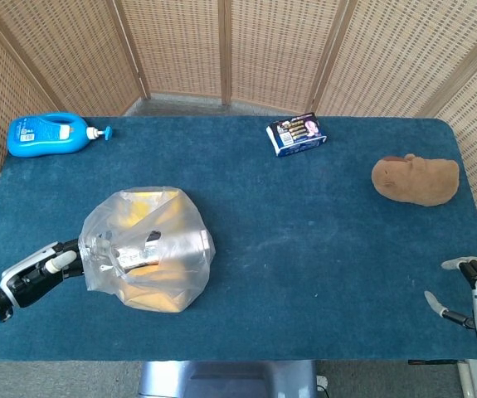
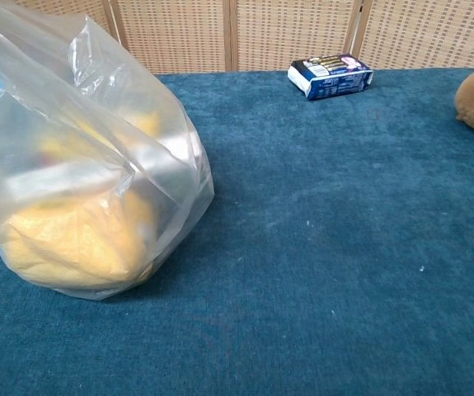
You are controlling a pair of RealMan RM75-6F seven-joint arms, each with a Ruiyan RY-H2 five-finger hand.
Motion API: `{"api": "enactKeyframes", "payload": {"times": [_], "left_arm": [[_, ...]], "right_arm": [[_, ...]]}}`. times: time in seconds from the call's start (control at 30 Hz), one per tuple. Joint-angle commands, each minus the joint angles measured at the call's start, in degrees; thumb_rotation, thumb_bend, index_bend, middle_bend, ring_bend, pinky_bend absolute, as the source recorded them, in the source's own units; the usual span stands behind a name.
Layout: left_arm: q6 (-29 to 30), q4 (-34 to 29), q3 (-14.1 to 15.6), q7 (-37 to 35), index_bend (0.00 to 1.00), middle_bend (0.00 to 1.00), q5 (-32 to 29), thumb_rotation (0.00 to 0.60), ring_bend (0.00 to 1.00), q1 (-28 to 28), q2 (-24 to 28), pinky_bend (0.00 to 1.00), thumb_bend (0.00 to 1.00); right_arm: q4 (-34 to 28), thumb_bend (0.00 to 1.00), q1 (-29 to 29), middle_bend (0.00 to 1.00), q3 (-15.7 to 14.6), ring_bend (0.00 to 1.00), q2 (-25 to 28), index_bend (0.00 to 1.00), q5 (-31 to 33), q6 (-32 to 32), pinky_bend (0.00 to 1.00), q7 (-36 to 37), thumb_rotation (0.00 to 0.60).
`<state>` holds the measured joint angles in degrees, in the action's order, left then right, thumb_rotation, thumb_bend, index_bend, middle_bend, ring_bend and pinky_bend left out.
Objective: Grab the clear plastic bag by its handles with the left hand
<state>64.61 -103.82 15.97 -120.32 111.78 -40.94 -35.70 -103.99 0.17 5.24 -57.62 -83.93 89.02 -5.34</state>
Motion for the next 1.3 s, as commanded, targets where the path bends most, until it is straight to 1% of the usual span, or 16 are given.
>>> {"api": "enactKeyframes", "payload": {"times": [0.03, 0.1, 0.2, 0.4, 0.53, 0.6, 0.73, 0.9, 1.0, 1.3], "left_arm": [[-1.45, -0.19, 0.39, -0.61, 0.23, 0.28, 0.20, 0.200, 0.27, -1.10, -0.09, 0.39, 0.26], [-2.76, -1.01, -0.28, -1.09, 0.21, 0.28, 0.15, 0.199, 0.27, -2.77, -0.94, 0.39, 0.26], [-3.76, -2.97, -1.67, -1.71, 0.20, 0.28, -2.15, 0.198, 0.27, -4.25, -2.24, 0.39, 0.27], [-6.42, -5.39, -3.16, -1.94, 0.19, 0.28, -4.39, 0.198, 0.27, -6.84, -4.25, 0.39, 0.27], [-7.50, -7.96, -5.30, -3.07, 0.19, 0.29, -9.16, 0.198, 0.28, -7.79, -6.48, 0.39, 0.28], [-7.99, -8.52, -5.88, -2.81, 0.19, 0.29, -10.49, 0.201, 0.28, -7.94, -7.31, 0.39, 0.28], [-7.67, -9.63, -7.38, -4.34, 0.19, 0.30, -14.10, 0.201, 0.29, -7.48, -9.20, 0.39, 0.29], [-6.72, -9.92, -8.39, -4.44, 0.19, 0.32, -15.39, 0.203, 0.30, -6.61, -9.78, 0.39, 0.30], [-4.90, -9.89, -9.40, -4.67, 0.19, 0.35, -16.89, 0.207, 0.33, -5.32, -9.60, 0.42, 0.31], [-1.40, -9.46, -9.90, -5.51, 0.19, 0.36, -16.90, 0.207, 0.34, -1.60, -8.48, 0.45, 0.31]], "right_arm": [[0.00, 0.28, -0.01, 0.37, 0.02, 0.28, -0.12, 0.37, 0.10, 0.03, 0.20, -0.09, 0.408], [0.05, 0.28, -0.11, 0.37, 0.04, 0.28, -0.16, 0.37, 0.07, 0.26, 0.20, -0.03, 0.408], [0.12, 0.28, -0.27, 0.37, -0.06, 0.28, -0.11, 0.37, -0.11, 0.51, 0.20, 0.21, 0.411], [0.36, 0.28, -0.88, 0.37, -0.25, 0.28, 0.24, 0.37, -0.15, 1.19, 0.20, 1.11, 0.406], [0.86, 0.28, -1.28, 0.37, -0.35, 0.28, 0.22, 0.37, -0.03, 1.56, 0.20, 1.94, 0.407], [1.12, 0.28, -1.36, 0.37, -0.34, 0.28, 0.11, 0.37, -0.06, 1.68, 0.20, 2.21, 0.406], [1.56, 0.28, -1.46, 0.37, -0.31, 0.28, 0.02, 0.37, -0.02, 1.76, 0.20, 2.67, 0.406], [1.90, 0.28, -1.57, 0.37, -0.25, 0.28, 0.02, 0.37, 0.08, 1.84, 0.20, 3.02, 0.406], [2.12, 0.28, -1.53, 0.37, -0.24, 0.28, -0.12, 0.37, 0.06, 1.71, 0.20, 3.23, 0.407], [2.13, 0.28, -1.51, 0.37, -0.20, 0.28, -0.23, 0.37, 0.09, 1.59, 0.20, 3.13, 0.410]]}}
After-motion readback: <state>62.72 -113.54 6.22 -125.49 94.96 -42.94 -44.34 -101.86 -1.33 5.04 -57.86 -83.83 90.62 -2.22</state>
